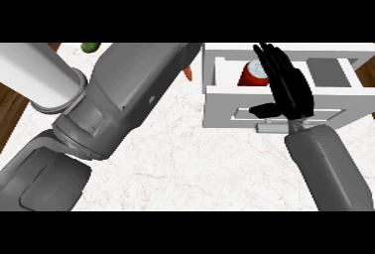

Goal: Pick up the can, place it into the drawer and close the drawer

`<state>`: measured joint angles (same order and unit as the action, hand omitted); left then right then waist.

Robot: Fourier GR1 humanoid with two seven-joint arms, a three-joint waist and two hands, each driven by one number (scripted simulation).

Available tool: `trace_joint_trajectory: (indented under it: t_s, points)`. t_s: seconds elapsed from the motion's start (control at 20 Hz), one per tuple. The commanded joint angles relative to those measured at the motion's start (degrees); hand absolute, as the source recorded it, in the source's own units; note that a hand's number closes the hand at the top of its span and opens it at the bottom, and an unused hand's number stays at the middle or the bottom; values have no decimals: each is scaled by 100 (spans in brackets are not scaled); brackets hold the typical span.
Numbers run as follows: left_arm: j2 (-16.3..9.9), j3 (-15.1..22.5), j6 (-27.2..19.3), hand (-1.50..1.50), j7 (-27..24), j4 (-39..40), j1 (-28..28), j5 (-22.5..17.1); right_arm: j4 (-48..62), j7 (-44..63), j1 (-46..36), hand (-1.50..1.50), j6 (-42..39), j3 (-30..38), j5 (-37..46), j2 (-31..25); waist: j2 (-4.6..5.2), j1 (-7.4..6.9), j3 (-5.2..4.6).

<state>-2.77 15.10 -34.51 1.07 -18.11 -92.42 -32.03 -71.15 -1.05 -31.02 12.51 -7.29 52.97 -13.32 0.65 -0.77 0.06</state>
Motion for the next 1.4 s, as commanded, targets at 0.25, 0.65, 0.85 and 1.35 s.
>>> trace_joint_trajectory:
  t_s: [0.25,0.65,0.85,1.35]
  points:
    - [-582,-1,262,-150,287,-484,353,150,2385,-109,-1245,-150,1497,364,704,429,-1,-210,-1]
    - [-756,113,377,-150,542,-1138,962,268,3796,-108,-2422,-150,2355,775,877,518,-15,-310,-4]
    - [-977,208,393,-150,747,-1565,1143,344,4412,-154,-2862,-150,2594,951,939,347,-1,-452,-4]
    - [-1462,208,784,-150,1032,-2358,1756,281,5096,-263,-3767,-150,2611,1257,828,187,53,-669,-4]
